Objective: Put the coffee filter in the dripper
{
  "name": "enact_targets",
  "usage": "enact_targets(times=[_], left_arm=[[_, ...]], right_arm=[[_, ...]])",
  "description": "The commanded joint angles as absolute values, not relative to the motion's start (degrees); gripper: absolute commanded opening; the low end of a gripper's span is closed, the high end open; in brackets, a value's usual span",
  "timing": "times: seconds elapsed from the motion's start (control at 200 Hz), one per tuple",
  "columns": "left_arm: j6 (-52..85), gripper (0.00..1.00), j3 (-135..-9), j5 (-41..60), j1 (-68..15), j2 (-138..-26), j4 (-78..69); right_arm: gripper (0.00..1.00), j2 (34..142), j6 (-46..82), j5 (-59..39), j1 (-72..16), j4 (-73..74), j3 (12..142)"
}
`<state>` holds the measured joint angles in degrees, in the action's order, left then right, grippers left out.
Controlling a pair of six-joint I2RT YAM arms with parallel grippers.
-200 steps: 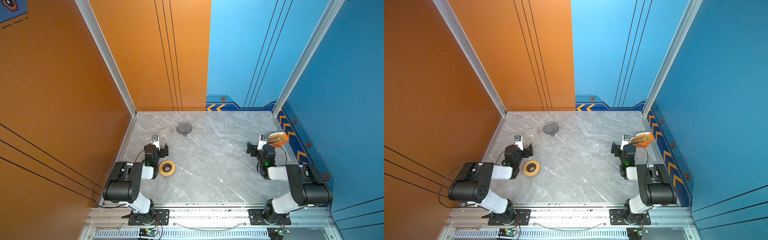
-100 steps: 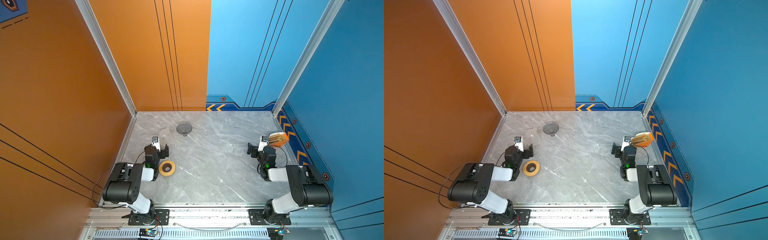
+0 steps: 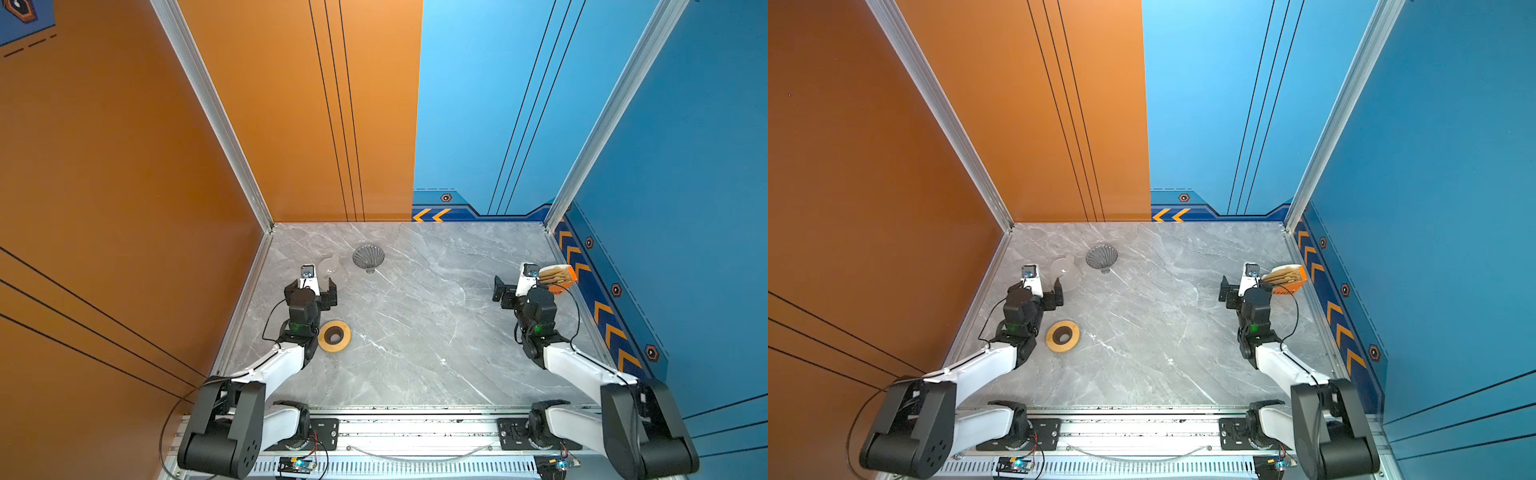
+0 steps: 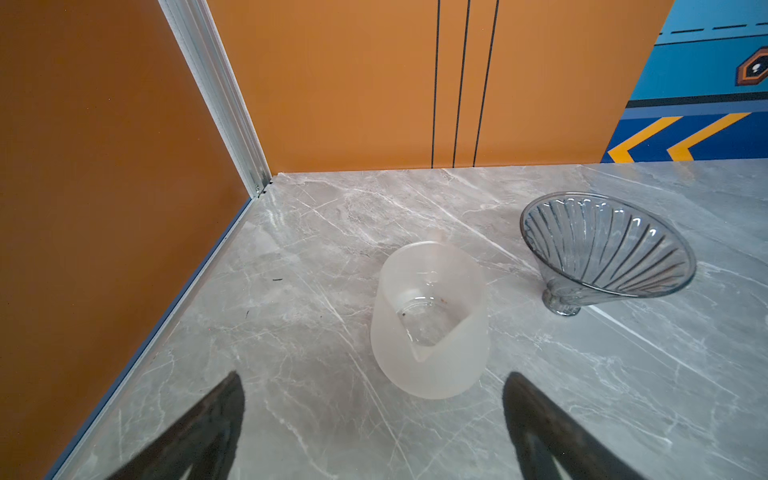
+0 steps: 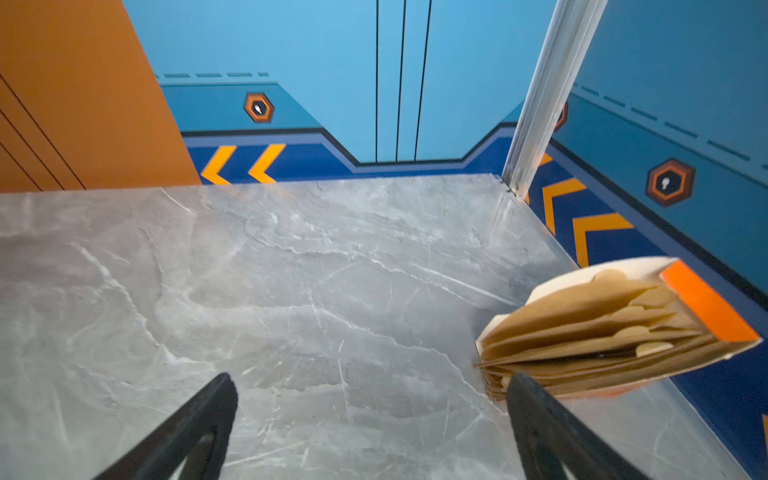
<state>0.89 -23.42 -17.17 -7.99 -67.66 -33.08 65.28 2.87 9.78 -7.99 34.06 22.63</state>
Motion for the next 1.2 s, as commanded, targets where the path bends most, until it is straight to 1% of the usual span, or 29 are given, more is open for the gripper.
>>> enact_targets(times=[0.0, 0.115, 0.24, 0.335, 0.4, 0.521, 0.596, 0.736, 0.856, 1.026, 1.191], left_arm=[[5.84, 0.98, -28.28, -19.97, -8.46, -64.61, -17.67], [8.68, 0.98, -34.71, -18.55, -8.7, -63.94, -5.19], [12.29, 0.98, -41.49, -16.59, -9.0, -64.39, 5.43], [13.09, 0.98, -46.08, -12.81, -9.13, -64.48, 10.22], [13.23, 0.98, -49.81, -10.47, -9.07, -65.13, 15.95], [11.27, 0.98, -57.54, -5.69, -9.17, -68.51, 24.19], [9.46, 0.98, -62.1, -4.7, -9.24, -71.23, 28.53], [7.34, 0.98, -67.34, -2.22, -9.48, -75.38, 33.01], [6.43, 0.98, -69.87, -0.56, -10.23, -78.41, 33.31], [3.66, 0.98, -74.14, -1.23, -10.88, -83.49, 34.77], [1.34, 1.0, -78.46, -2.88, -11.3, -88.76, 36.67]], right_arm=[[1.0, 58.57, 6.36, 13.1, -10.66, 23.02, 25.35], [1.0, 51.78, 13.36, 10.71, -14.78, 15.36, 26.94], [1.0, 47.48, 19.92, 8.61, -20.04, 8.13, 28.68], [1.0, 47.28, 26.67, 9.57, -22.69, -0.15, 32.22], [1.0, 47.68, 28.88, 10.55, -24.36, -4.36, 33.87], [1.0, 47.55, 29.33, 8.16, -26.1, -5.54, 34.79], [1.0, 47.66, 30.03, 5.92, -26.1, -6.5, 35.62], [1.0, 47.41, 29.99, 2.27, -26.08, -10.35, 38.3], [1.0, 46.5, 29.9, 0.57, -26.13, -11.8, 39.02], [1.0, 45.5, 30.47, -0.44, -26.19, -13.27, 38.91], [1.0, 44.15, 31.63, 0.57, -26.19, -12.68, 37.59]])
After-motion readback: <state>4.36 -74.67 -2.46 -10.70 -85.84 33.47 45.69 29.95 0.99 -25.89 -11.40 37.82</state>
